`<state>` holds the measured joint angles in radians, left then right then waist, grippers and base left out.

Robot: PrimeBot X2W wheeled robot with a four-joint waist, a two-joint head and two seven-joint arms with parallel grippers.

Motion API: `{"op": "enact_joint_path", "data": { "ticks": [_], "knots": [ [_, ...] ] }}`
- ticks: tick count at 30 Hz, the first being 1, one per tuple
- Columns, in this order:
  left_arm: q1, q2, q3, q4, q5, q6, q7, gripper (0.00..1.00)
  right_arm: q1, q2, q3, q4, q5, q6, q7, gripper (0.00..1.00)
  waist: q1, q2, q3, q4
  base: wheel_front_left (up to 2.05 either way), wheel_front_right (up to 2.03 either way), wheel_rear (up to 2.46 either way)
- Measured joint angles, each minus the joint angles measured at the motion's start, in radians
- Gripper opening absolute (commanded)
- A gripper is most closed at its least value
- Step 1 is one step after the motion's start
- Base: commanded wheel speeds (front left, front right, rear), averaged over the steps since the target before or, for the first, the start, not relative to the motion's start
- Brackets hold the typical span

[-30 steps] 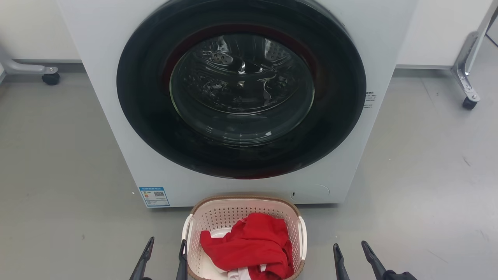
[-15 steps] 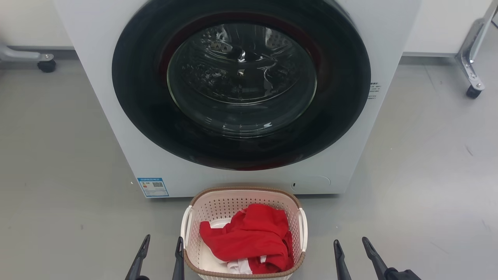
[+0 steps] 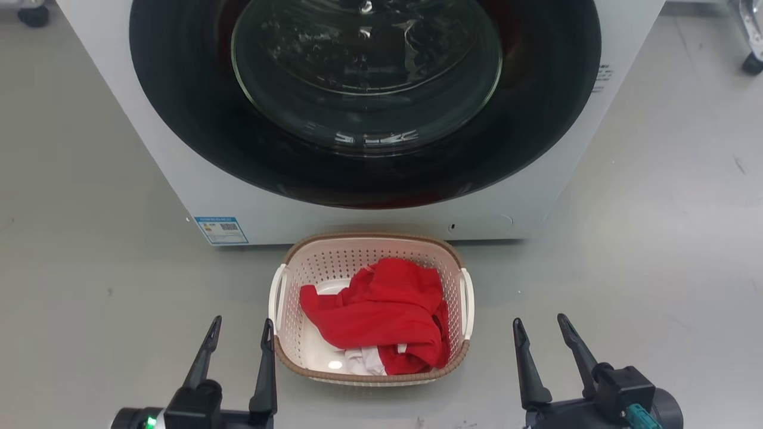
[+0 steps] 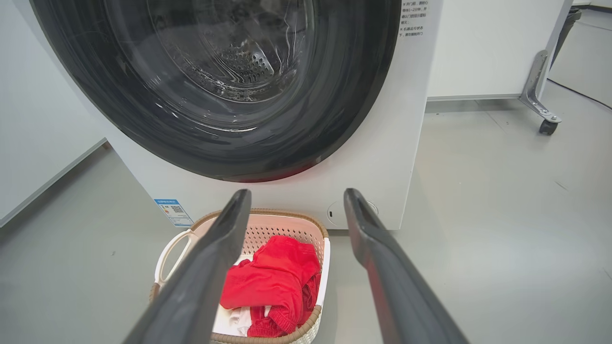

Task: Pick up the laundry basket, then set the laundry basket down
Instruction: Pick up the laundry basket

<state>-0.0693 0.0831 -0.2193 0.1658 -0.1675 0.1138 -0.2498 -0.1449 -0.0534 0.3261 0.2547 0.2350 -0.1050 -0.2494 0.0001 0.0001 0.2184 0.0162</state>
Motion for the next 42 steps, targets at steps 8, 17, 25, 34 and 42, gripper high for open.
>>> {"op": "enact_joint_path", "data": {
  "ticks": [8, 17, 25, 34, 42],
  "knots": [
    [-0.123, 0.004, 0.012, 0.069, 0.0, -0.018, 0.0, 1.0, -0.123, 0.0, -0.013, 0.066, -0.006, 0.011, 0.0, 1.0, 0.0001, 0.0001, 0.113, 0.0, 0.0, 0.0, 0.0],
    [-0.277, 0.003, 0.041, 0.158, -0.013, -0.026, -0.003, 1.0, -0.283, -0.001, -0.018, 0.149, -0.011, 0.023, -0.004, 1.0, 0.0001, 0.0001, 0.246, -0.001, 0.0, 0.0, 0.0],
    [-0.395, -0.015, 0.054, 0.241, -0.041, -0.03, -0.003, 1.0, -0.414, -0.003, -0.029, 0.22, -0.015, 0.026, -0.007, 1.0, 0.0002, 0.0001, 0.365, -0.002, 0.0, 0.0, 0.0],
    [-0.54, -0.024, 0.053, 0.327, -0.061, -0.044, 0.002, 1.0, -0.559, -0.006, -0.038, 0.288, -0.016, 0.025, -0.007, 1.0, 0.0002, 0.0002, 0.5, 0.004, 0.0, 0.0, 0.0],
    [-0.653, -0.025, 0.058, 0.404, -0.064, -0.052, 0.008, 1.0, -0.673, -0.009, -0.023, 0.324, -0.018, 0.02, -0.007, 1.0, 0.0001, 0.0002, 0.62, 0.012, 0.0, 0.0, 0.0]
  ]
}}
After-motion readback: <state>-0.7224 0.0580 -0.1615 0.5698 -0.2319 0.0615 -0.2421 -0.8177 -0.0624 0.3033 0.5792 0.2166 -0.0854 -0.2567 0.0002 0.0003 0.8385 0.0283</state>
